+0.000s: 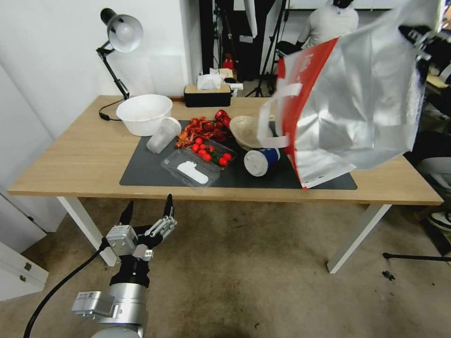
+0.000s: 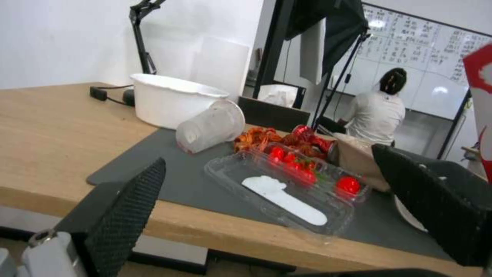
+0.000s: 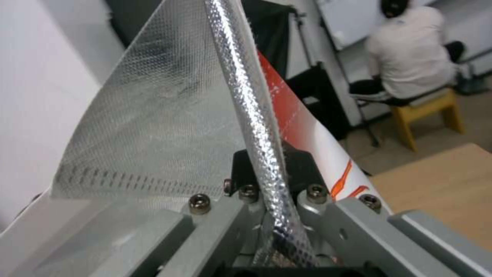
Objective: Pick up the food delivery bag from the floor and place it on the table.
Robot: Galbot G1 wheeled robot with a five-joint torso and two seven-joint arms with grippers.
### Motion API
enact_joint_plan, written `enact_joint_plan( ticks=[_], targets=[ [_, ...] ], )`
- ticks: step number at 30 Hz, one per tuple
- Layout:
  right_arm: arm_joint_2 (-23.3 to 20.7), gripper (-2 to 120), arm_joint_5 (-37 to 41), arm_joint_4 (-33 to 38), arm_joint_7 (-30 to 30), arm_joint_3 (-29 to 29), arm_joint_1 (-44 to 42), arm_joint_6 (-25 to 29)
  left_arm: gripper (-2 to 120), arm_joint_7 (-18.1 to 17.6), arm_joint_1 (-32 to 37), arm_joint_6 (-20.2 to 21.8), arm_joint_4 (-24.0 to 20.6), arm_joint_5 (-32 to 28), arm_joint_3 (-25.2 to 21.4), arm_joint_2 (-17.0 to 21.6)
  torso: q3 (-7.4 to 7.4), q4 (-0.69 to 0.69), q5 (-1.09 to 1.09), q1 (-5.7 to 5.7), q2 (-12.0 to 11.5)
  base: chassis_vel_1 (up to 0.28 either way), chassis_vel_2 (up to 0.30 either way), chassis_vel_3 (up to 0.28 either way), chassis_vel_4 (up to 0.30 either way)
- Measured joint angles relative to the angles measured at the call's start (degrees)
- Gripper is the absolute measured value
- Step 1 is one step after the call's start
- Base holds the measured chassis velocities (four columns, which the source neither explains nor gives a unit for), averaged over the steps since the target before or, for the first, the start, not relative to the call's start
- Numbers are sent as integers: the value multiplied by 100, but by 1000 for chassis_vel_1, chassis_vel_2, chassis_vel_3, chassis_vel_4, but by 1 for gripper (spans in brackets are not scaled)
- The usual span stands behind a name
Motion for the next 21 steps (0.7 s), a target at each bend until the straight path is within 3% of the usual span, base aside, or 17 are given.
enact_joint_plan(
  ticks=[21],
  targets=[
    [3,0,759,-676,644,-141,356,-589,100,-3,-23,-36,61,25,22,-2,-1,-2,-1,-1,0,0,0,0,0]
  ],
)
